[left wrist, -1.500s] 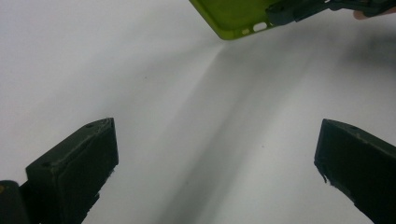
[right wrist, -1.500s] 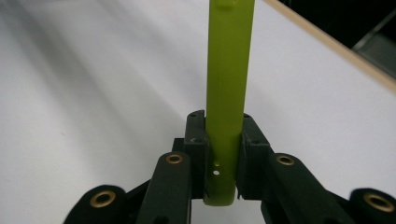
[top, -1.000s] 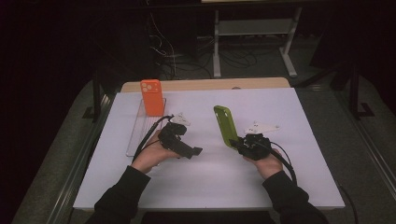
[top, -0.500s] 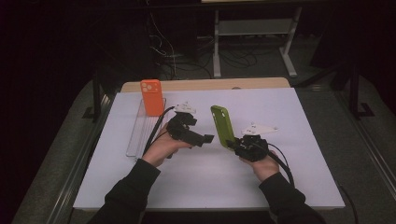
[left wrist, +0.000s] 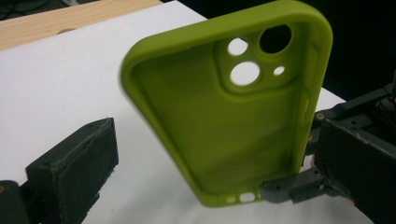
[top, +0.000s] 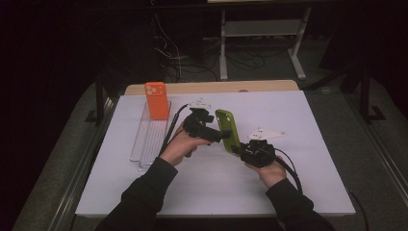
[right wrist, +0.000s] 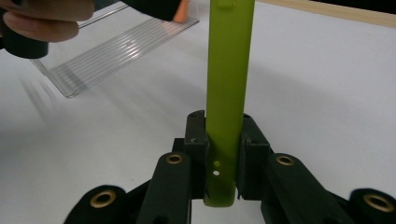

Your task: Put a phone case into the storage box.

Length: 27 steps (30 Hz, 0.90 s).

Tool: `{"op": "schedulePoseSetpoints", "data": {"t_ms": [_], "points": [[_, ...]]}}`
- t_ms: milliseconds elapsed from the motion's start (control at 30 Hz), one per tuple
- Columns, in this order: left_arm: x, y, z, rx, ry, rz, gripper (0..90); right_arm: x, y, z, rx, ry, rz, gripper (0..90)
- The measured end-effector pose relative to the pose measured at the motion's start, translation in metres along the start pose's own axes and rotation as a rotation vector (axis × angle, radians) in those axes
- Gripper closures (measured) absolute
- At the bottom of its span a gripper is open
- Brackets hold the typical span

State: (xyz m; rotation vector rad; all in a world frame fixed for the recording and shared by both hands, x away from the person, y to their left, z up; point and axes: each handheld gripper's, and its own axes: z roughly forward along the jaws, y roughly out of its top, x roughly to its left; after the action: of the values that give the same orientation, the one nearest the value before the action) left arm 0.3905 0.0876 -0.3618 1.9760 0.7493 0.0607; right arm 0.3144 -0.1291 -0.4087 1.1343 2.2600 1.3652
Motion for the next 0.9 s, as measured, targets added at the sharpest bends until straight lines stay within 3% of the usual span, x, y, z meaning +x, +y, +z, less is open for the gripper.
{"op": "schedulePoseSetpoints", "data": {"t_ms": [533,900], "points": [[-0.006,0.006,0.017,-0.005,-0.016,-0.013,0.0,0.004,0.0,0.002,0.0,0.014,0.002,75.7],[-0.002,0.008,0.013,-0.023,-0.016,-0.04,9.8,0.007,-0.001,0.006,0.012,0.027,0.009,75.7]]}}
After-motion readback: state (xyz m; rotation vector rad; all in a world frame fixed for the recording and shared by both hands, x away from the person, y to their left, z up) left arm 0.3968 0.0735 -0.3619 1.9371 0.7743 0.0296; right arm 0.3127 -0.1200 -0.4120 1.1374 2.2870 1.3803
